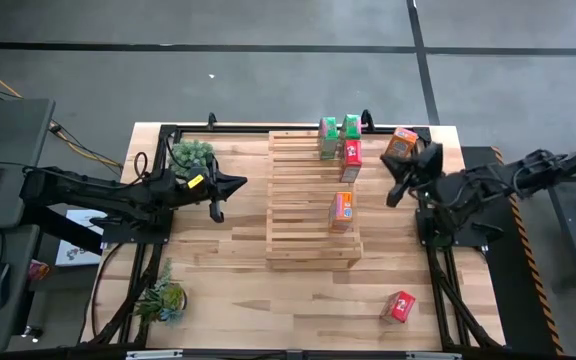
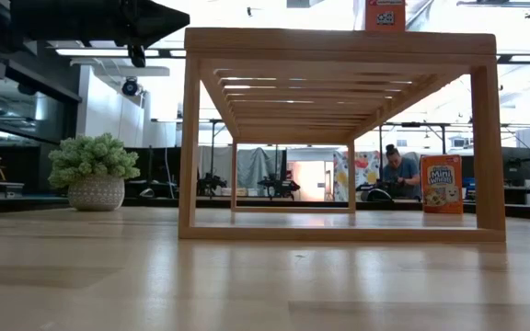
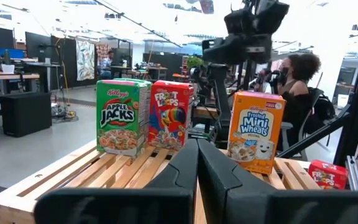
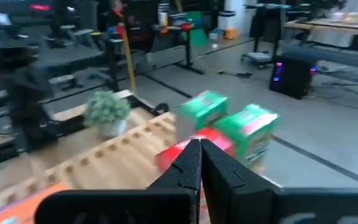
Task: Stack cereal on shelf
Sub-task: Put the orange cereal box on the shelf aligned with the other orange cereal box
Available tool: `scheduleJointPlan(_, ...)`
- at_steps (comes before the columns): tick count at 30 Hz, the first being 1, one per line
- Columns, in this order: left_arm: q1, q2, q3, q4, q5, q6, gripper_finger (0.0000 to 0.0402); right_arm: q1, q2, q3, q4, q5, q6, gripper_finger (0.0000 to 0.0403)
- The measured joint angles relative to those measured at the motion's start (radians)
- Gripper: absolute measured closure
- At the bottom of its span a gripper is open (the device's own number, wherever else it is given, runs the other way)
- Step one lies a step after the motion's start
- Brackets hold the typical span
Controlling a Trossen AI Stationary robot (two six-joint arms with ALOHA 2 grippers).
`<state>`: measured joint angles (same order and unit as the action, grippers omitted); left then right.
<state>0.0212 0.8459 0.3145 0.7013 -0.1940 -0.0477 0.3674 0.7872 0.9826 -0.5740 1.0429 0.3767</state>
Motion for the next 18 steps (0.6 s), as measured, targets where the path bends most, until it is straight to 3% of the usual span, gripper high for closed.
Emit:
scheduleJointPlan(5,0.0,0.0,0.0,0.001,0.0,-0.002,0.0402,-0.149,0.004,0.037,-0.153,-0.061,0.05,0.037)
scheduleJointPlan(10,0.0,0.0,0.0,0.001,0.0,-0.001,0.0401,-0.345,-0.01,0.038,-0.318,-0.064,0.116,0.0286)
scheduleJointPlan(14,0.0,0.0,0.0,0.002,0.0,0.0,0.0401,-0.562,-0.008,0.038,-0.442,-0.191,0.165,0.0207)
scheduleJointPlan(18,0.0,0.0,0.0,0.006,0.0,0.021,0.0401,-0.775,0.03,0.038,-0.448,-0.328,0.113,0.0145)
